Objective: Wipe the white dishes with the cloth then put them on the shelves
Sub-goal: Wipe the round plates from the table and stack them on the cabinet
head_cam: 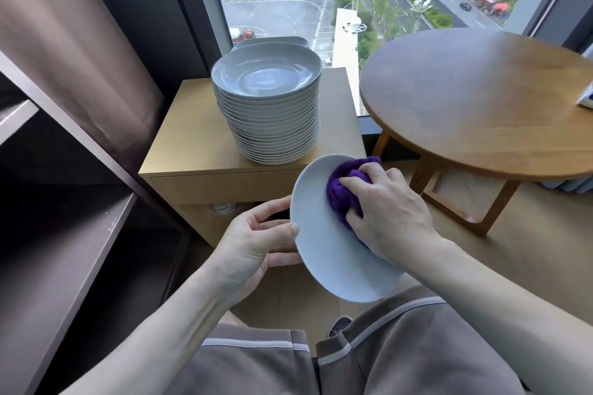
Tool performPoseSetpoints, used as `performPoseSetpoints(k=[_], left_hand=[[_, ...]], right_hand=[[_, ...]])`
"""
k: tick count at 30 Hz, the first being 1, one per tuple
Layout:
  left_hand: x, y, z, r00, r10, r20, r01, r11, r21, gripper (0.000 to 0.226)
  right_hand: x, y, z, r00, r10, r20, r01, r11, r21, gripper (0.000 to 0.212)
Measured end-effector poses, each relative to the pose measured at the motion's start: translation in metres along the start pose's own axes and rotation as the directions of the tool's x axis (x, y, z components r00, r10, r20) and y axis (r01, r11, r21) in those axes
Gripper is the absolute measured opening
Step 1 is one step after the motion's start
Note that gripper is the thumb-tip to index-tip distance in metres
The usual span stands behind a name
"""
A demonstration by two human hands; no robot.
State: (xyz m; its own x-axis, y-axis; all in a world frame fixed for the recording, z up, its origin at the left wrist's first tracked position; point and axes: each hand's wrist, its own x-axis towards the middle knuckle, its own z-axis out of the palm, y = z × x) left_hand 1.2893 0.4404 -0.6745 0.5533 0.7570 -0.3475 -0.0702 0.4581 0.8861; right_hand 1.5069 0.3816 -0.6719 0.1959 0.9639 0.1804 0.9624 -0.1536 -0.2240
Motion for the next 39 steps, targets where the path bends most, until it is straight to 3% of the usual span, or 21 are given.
performPoseSetpoints(k=[4, 8, 13, 18, 23, 27, 31, 33, 39], left_hand=[[-0.001, 0.003, -0.007, 1.000, 0.021, -0.021, -0.021, 1.000, -0.006, 0.076], [0.003, 0.007, -0.010, 0.998, 0.032, -0.049, -0.033, 0.999, -0.024, 0.069], [0.009, 0.008, -0.013, 0.998, 0.030, -0.059, -0.032, 0.999, -0.032, 0.061], [0.008, 0.005, -0.010, 1.000, -0.025, 0.011, 0.026, 1.000, -0.011, 0.060], [0.004, -0.002, -0.001, 0.995, -0.034, 0.094, 0.033, 0.999, 0.012, 0.045], [0.005, 0.001, -0.003, 0.999, 0.003, 0.054, -0.006, 0.999, 0.052, 0.064], [0.008, 0.012, -0.015, 0.997, 0.073, -0.027, -0.071, 0.996, 0.061, 0.061], [0.010, 0.018, -0.020, 0.994, 0.095, -0.057, -0.092, 0.994, 0.057, 0.058], [0.014, 0.022, -0.027, 0.989, 0.115, -0.096, -0.112, 0.993, 0.035, 0.052]], right_hand=[[-0.002, -0.001, 0.002, 0.999, -0.011, 0.038, 0.012, 1.000, -0.028, 0.044], [-0.008, -0.008, 0.003, 0.997, -0.048, 0.064, 0.050, 0.999, -0.022, 0.044], [-0.023, -0.030, 0.006, 0.977, -0.197, 0.082, 0.197, 0.980, 0.010, 0.045], [-0.027, -0.037, 0.005, 0.956, -0.291, -0.047, 0.294, 0.953, 0.078, 0.042], [-0.007, -0.014, -0.003, 0.978, -0.151, -0.146, 0.162, 0.984, 0.074, 0.043], [0.001, 0.005, -0.003, 1.000, 0.027, -0.002, -0.027, 0.999, -0.047, 0.044], [0.004, 0.013, -0.002, 0.964, 0.145, 0.221, -0.125, 0.987, -0.100, 0.042], [0.000, 0.008, 0.000, 0.960, 0.105, 0.259, -0.089, 0.994, -0.070, 0.041], [-0.023, -0.021, 0.012, 0.968, -0.180, 0.177, 0.164, 0.981, 0.102, 0.047]])
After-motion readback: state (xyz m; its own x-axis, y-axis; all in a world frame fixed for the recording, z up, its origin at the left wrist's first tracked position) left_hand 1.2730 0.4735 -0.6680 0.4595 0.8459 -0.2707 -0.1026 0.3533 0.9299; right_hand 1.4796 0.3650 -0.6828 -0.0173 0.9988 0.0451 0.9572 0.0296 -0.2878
